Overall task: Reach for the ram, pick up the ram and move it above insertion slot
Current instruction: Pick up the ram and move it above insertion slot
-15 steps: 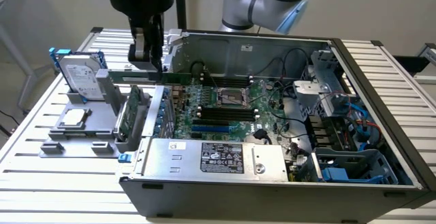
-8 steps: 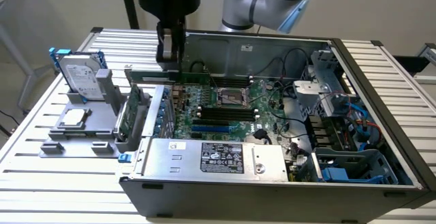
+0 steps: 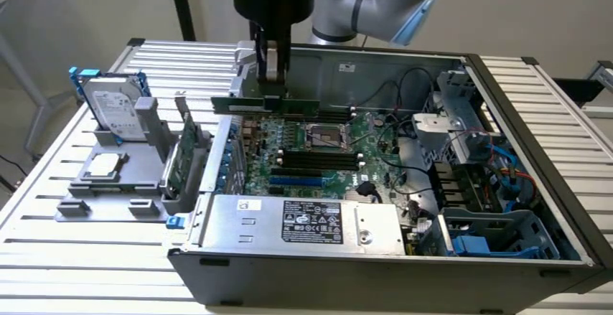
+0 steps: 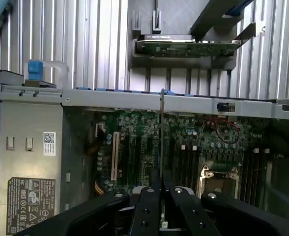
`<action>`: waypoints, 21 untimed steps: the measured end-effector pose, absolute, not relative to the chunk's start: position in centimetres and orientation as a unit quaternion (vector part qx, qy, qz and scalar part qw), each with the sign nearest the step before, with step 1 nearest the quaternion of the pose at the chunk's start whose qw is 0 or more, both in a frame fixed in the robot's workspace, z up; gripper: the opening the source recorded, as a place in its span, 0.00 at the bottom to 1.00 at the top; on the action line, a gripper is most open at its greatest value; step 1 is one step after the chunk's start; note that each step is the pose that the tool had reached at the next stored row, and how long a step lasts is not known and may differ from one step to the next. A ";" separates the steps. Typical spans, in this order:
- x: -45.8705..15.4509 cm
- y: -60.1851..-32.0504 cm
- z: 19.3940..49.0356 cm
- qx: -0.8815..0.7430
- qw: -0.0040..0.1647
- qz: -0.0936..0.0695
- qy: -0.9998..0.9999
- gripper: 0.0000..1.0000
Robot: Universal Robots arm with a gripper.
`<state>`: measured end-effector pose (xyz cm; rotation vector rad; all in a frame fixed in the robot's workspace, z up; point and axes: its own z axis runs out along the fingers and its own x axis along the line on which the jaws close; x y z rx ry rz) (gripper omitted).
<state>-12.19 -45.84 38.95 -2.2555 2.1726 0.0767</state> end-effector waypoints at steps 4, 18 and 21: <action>-11.3 -44.4 38.4 -0.720 0.004 0.024 0.694 0.13; -7.0 -40.9 36.7 -0.720 0.004 0.024 0.694 0.13; -6.3 -40.6 36.4 -0.720 0.005 0.024 0.694 0.13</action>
